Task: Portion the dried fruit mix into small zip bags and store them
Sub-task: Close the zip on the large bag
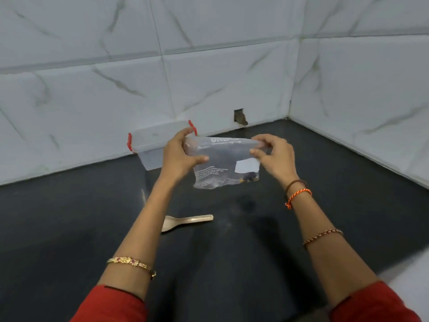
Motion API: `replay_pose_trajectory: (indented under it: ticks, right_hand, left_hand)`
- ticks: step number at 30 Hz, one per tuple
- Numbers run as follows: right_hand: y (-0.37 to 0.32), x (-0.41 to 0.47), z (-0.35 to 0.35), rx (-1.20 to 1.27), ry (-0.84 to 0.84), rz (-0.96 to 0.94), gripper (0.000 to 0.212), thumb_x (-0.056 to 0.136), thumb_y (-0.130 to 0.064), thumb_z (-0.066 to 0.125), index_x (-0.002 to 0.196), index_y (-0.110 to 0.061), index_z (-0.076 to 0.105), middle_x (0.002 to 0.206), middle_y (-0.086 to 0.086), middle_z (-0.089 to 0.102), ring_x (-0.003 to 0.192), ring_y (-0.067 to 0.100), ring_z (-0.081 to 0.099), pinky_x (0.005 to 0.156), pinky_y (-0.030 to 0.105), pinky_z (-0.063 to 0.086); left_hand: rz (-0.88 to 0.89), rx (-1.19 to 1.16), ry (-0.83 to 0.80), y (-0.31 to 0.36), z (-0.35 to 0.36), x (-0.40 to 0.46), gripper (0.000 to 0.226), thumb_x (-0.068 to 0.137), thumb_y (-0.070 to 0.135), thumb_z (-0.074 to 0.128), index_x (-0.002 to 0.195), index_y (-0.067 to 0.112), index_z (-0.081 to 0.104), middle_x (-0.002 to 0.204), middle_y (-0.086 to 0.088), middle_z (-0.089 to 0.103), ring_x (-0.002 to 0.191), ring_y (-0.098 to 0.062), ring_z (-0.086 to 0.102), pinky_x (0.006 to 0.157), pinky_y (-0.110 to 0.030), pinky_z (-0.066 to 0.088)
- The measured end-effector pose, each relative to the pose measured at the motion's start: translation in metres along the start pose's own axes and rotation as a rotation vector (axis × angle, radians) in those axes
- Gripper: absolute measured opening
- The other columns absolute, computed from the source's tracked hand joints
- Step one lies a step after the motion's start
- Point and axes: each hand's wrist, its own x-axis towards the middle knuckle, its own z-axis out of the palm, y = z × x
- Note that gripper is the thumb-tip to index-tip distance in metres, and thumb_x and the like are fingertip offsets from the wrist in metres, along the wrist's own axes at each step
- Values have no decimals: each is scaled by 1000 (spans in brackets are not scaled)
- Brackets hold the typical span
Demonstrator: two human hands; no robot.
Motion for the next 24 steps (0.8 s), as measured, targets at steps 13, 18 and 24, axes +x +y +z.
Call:
replay_pose_trajectory:
  ticks: [13,18,24]
  right_hand:
    - [64,-6,-68,335,149,-83,11,80,1,66,82,-8,62,89,4,61,84,8,57,66,6,48]
    - [124,-11,-89,-45,55,-388,18,68,12,50,69,-4,58,88,12,67,85,22,63,77,26,48]
    - [163,-40,-96,-266,-244,-307,27,64,17,48,71,-8,56,89,8,63,86,26,52,77,43,46]
  left_hand:
    - [267,-7,328,27,107,-32,11,74,2,71,84,5,67,90,-8,67,77,-10,53,66,-4,38]
    - [417,208,110,5,144,-55,21,60,-20,55,69,-2,58,99,-22,65,104,-27,60,93,-24,45]
    - [155,422,-298,4,164,-92,31,63,-20,48,75,9,50,129,-17,52,124,-31,46,94,-7,23]
